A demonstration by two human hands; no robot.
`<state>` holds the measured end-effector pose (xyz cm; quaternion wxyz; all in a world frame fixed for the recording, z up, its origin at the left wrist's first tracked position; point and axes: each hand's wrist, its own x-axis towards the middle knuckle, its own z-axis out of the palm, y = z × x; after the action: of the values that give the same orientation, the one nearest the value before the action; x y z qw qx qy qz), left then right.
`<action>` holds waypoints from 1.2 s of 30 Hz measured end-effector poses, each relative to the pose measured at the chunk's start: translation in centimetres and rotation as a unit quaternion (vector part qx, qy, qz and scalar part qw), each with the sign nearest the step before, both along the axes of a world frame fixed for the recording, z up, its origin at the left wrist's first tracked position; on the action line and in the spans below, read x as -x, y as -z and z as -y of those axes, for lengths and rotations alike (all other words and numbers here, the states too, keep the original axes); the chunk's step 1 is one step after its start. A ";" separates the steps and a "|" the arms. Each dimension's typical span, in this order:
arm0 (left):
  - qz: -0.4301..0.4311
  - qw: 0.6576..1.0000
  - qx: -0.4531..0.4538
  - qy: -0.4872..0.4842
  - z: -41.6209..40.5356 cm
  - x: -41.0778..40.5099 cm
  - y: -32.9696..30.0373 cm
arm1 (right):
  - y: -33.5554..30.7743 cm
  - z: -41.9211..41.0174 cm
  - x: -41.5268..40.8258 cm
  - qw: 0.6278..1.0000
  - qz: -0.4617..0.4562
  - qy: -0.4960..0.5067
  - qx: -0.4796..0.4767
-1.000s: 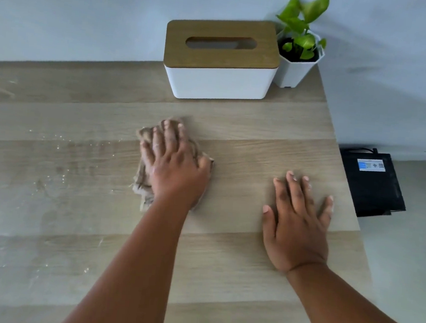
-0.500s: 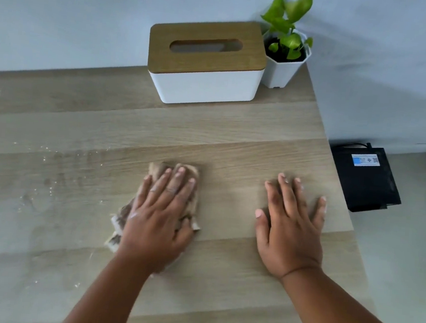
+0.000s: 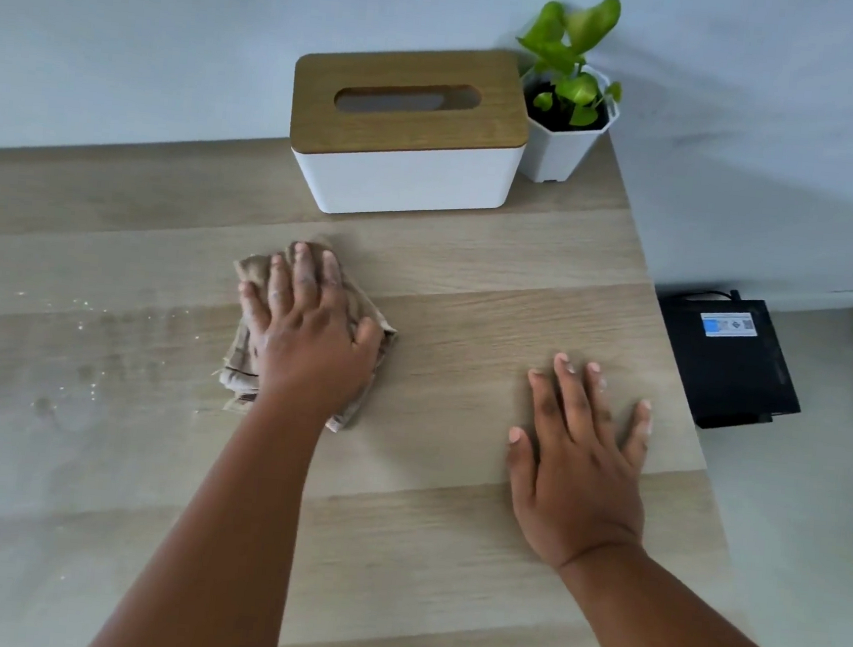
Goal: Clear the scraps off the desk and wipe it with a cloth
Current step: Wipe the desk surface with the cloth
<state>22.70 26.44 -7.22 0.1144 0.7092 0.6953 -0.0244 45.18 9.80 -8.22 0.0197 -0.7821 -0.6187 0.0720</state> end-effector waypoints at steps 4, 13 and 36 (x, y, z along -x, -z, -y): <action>0.019 0.990 -0.049 0.128 6.4 -0.4 -0.1 | -0.1 -0.1 0.0 1.000 0.000 0.000 0.006; 0.017 0.992 -0.070 0.107 17.6 8.5 0.9 | -0.1 -0.1 0.0 1.000 -0.003 0.004 0.020; 0.020 0.983 -0.078 0.166 12.0 9.2 0.7 | 0.1 -0.1 0.0 1.000 -0.006 0.001 0.004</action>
<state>13.54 14.47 -7.89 0.0670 0.8219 0.5651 0.0258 45.20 9.86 -8.33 0.0200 -0.7825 -0.6173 0.0791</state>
